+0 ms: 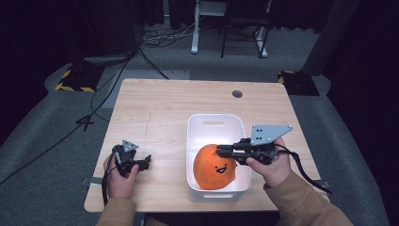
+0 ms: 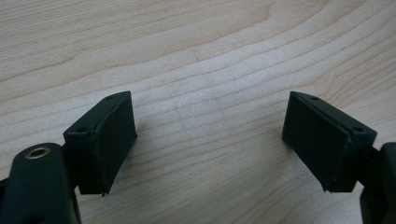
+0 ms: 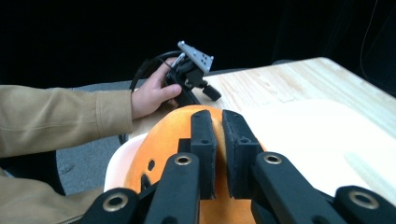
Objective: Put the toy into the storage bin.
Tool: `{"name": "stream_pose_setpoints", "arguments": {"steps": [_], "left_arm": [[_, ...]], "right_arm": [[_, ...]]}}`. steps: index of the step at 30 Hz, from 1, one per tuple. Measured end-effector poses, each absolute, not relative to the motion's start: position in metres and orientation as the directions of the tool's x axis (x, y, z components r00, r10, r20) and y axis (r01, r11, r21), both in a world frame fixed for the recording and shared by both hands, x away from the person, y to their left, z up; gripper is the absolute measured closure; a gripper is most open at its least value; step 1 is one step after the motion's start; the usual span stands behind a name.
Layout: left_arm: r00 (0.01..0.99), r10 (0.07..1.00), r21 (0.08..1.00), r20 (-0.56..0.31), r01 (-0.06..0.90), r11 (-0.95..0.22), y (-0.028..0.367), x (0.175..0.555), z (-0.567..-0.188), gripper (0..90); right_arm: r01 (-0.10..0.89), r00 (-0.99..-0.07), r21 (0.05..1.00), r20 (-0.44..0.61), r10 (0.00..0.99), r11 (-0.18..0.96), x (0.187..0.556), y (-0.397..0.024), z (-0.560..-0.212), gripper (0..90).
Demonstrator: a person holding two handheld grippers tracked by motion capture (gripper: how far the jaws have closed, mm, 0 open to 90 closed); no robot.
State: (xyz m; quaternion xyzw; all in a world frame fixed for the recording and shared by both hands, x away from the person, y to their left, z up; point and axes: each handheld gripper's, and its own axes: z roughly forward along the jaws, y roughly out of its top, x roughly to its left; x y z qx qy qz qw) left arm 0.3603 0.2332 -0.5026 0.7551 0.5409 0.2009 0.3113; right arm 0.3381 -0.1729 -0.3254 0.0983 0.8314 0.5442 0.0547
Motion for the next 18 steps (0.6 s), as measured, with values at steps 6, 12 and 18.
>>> {"name": "stream_pose_setpoints", "arguments": {"steps": [6, 12, 18], "left_arm": [[0.335, 0.942, 0.689, -0.035, 0.691, -0.22, 0.233, 0.36, -0.503, 17.8], [0.335, 0.942, 0.688, -0.035, 0.691, -0.22, 0.233, 0.36, -0.503, 17.8], [0.332, 0.943, 0.69, -0.032, 0.689, -0.219, 0.233, 0.36, -0.503, 17.8]], "right_arm": [[0.108, -0.977, 0.899, 0.018, 0.211, 0.425, 0.332, -0.175, -0.333, 83.7], [0.146, -0.977, 0.886, 0.059, 0.206, 0.439, 0.33, -0.178, -0.345, 83.0], [0.164, -0.975, 0.878, 0.075, 0.208, 0.45, 0.33, -0.182, -0.356, 82.8]]}}
